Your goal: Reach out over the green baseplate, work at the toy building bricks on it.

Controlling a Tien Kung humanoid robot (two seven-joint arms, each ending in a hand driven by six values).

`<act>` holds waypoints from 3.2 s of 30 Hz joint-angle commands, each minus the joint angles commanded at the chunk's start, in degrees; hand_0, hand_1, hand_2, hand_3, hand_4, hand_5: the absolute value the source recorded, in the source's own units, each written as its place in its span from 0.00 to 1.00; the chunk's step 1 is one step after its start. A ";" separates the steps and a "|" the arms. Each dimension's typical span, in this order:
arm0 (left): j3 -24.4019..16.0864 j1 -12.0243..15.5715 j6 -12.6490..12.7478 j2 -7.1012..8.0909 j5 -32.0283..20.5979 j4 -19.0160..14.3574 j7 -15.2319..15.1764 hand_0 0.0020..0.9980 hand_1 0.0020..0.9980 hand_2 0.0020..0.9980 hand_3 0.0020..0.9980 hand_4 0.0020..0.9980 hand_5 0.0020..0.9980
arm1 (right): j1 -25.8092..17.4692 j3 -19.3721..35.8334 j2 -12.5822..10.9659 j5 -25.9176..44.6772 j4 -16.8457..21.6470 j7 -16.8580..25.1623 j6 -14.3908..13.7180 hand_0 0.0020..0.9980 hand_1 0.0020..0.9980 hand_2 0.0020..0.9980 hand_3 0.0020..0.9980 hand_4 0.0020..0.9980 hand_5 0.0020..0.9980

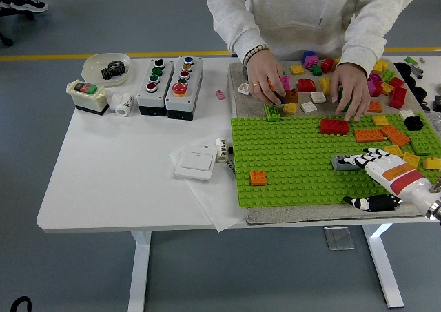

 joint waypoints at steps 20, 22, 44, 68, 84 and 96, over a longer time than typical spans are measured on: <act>-0.31 0.06 -0.18 0.04 0.55 -0.04 0.17 0.76 0.76 0.76 0.61 0.69 0.60 | 0.77 -1.34 -0.19 0.19 0.31 -0.13 0.08 0.93 0.83 0.84 0.85 0.83 0.56; -0.31 0.05 -0.20 0.05 0.56 -0.03 0.16 0.76 0.76 0.76 0.61 0.69 0.60 | 0.88 -1.61 -0.25 0.16 0.26 -0.18 0.12 0.93 0.83 0.84 0.85 0.83 0.56; -0.13 -0.02 -0.35 0.10 0.24 -0.04 0.09 0.76 0.76 0.76 0.61 0.69 0.60 | 1.67 -3.57 -0.35 -0.03 -0.58 -0.67 0.51 0.93 0.83 0.84 0.85 0.83 0.56; -0.01 0.14 -0.83 0.25 -0.10 -0.07 0.07 0.76 0.76 0.76 0.61 0.69 0.60 | 1.36 -1.70 -0.86 1.39 1.18 -0.04 0.25 0.93 0.83 0.84 0.85 0.83 0.56; -0.64 0.55 -0.97 0.33 0.61 -0.01 0.15 0.76 0.76 0.76 0.61 0.69 0.60 | 0.19 2.83 -1.48 3.87 2.49 0.42 0.62 0.93 0.83 0.84 0.85 0.84 0.56; -1.28 1.11 -1.10 0.37 1.37 -0.05 0.25 0.76 0.76 0.76 0.61 0.69 0.60 | 0.14 3.03 -1.35 13.49 3.67 -1.17 3.16 0.93 0.83 0.84 0.85 0.84 0.55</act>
